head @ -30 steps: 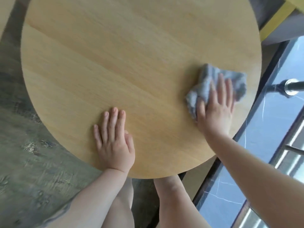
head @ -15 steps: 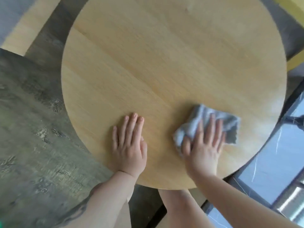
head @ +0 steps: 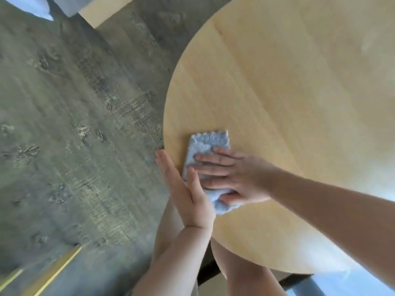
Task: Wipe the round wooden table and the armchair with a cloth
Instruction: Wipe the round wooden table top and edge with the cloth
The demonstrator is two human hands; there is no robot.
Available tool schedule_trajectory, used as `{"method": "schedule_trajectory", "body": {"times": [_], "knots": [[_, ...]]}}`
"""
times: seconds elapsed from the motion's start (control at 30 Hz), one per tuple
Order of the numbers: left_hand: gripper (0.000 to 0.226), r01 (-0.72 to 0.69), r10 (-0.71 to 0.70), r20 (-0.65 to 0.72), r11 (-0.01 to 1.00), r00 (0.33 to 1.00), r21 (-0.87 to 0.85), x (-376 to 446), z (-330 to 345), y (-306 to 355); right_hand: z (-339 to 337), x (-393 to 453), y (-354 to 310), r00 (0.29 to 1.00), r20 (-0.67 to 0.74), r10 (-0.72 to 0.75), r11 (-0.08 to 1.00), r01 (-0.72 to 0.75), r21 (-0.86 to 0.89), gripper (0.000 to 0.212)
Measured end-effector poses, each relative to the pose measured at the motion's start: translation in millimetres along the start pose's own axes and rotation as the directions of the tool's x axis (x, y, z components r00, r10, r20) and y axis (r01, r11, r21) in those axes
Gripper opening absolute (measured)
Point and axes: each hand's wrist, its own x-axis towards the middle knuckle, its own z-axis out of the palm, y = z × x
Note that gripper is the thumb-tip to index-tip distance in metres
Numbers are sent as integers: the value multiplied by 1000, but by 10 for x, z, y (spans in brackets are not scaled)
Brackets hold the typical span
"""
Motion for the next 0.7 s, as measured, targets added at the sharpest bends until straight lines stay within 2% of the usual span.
{"method": "schedule_trajectory", "body": {"times": [0.03, 0.07, 0.1, 0.13, 0.17, 0.2, 0.23, 0.27, 0.3, 0.33, 0.37, 0.4, 0.43, 0.47, 0.5, 0.53, 0.57, 0.6, 0.63, 0.67, 0.7], "knots": [[68, -15, 15, 57, 1000, 998, 7, -4, -41, -12, -24, 90, 207, 986, -29, 164, 986, -163, 13, 62], [68, -29, 25, 95, 999, 995, 42, -15, -59, -20, -55, 152, 302, 903, -70, 425, 905, -420, 71, 62], [70, -33, 24, 107, 996, 994, 87, -25, -53, -23, -89, 203, 287, 764, -97, 639, 769, -626, 129, 61], [73, -39, 28, 88, 990, 996, 134, -28, -22, -29, -103, 270, 191, 696, -106, 710, 702, -690, 174, 59], [77, -35, 28, 44, 985, 999, 169, -26, 19, -25, -83, 371, 58, 760, -104, 642, 765, -625, 156, 57], [80, -9, 13, -17, 982, 1000, 186, -15, 64, -11, -101, 476, -45, 889, -40, 457, 882, -447, 146, 54], [82, 43, -30, -75, 981, 997, 189, 4, 105, 7, -132, 557, -8, 983, 24, 182, 975, -184, 125, 53], [81, 91, -68, -116, 973, 991, 212, 28, 141, 13, -166, 626, 190, 998, 49, -32, 997, 28, 74, 53], [79, 120, -84, -143, 955, 986, 270, 49, 174, 2, -193, 700, 447, 997, 33, -63, 998, 63, -3, 56], [75, 134, -86, -154, 931, 984, 341, 62, 198, -7, -225, 767, 662, 995, 13, 97, 995, -97, -21, 59], [71, 140, -85, -150, 901, 985, 411, 68, 227, -17, -252, 792, 829, 918, -36, 394, 919, -393, 36, 61], [70, 147, -90, -141, 873, 986, 466, 69, 255, -15, -285, 773, 898, 696, -75, 714, 699, -705, 117, 60], [70, 158, -97, -143, 843, 985, 514, 69, 275, -7, -280, 746, 851, 468, -92, 879, 477, -860, 180, 59], [71, 167, -100, -149, 818, 984, 550, 73, 286, 0, -286, 753, 707, 387, -85, 918, 396, -899, 186, 57], [73, 174, -103, -154, 800, 983, 574, 75, 285, 5, -269, 802, 546, 530, -89, 843, 537, -835, 121, 57], [74, 179, -107, -154, 786, 982, 593, 73, 277, -6, -252, 845, 385, 779, -47, 626, 780, -622, 70, 58], [74, 172, -104, -147, 776, 984, 607, 69, 262, -20, -232, 864, 353, 953, 20, 302, 952, -302, 49, 61], [75, 167, -104, -137, 768, 985, 619, 69, 245, -27, -268, 908, 496, 995, 89, 35, 999, -35, -2, 63], [76, 165, -109, -128, 761, 986, 627, 73, 233, -23, -316, 953, 699, 992, 118, -44, 998, 49, -39, 63], [77, 162, -114, -116, 763, 987, 626, 79, 226, -8, -327, 967, 846, 986, 120, 120, 993, -117, -27, 61], [78, 153, -114, -102, 768, 988, 621, 78, 226, 11, -287, 931, 982, 882, 79, 464, 882, -468, 49, 59]]}}
